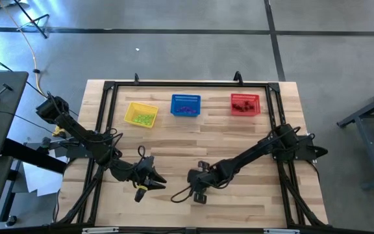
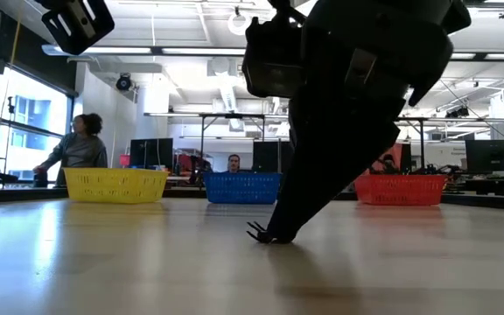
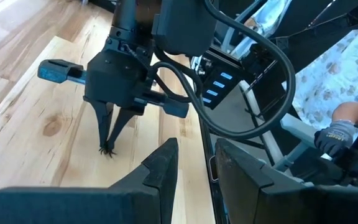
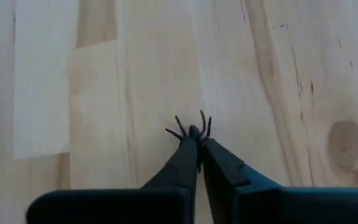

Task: Sort Halloween decoration
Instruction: Put the black spider toy into the red bin

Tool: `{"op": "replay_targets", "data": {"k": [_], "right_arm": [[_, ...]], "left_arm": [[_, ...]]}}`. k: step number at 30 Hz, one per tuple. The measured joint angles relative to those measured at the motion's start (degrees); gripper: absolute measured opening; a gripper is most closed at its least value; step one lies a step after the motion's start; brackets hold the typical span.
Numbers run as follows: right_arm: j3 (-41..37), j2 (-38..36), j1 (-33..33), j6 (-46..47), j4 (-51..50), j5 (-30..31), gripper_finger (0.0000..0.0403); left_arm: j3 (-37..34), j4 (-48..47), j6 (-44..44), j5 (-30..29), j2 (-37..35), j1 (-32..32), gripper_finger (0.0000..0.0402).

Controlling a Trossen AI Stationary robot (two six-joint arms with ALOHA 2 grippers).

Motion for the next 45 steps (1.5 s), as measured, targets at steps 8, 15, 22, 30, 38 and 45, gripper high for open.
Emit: {"op": "replay_targets", "data": {"k": [8,15,22,30,38,45], "right_arm": [[-0.07,-0.39,-1.22,0.59,-0.53,-2.32,0.0003],[-0.49,-3.83,-2.52,-0.83,-4.37,-2.89,0.0000],[-0.44,-10.36,-3.56,-0.72,-12.61,-0.28,0.0001],[-0.37,-20.39,-3.79,2.18,-31.91,8.06,0.0001],[-0.31,-31.37,-8.04,6.21,-54.52,17.79,0.0000],[-2.01,-38.96,-19.83,-1.46,-59.82,18.63,0.0000]], "left_arm": [[0.00,-0.70,-0.09,0.01,0.00,0.00,0.0094],[0.00,-0.87,-0.11,0.03,0.00,0.00,0.0094],[0.00,-0.98,-0.11,0.03,0.00,0.00,0.0094],[0.00,-0.98,-0.05,0.01,0.00,0.04,0.0094],[0.00,-0.82,2.27,-3.84,0.00,0.04,0.0094],[0.00,-0.64,3.08,-7.60,-0.04,1.44,0.0094]]}}
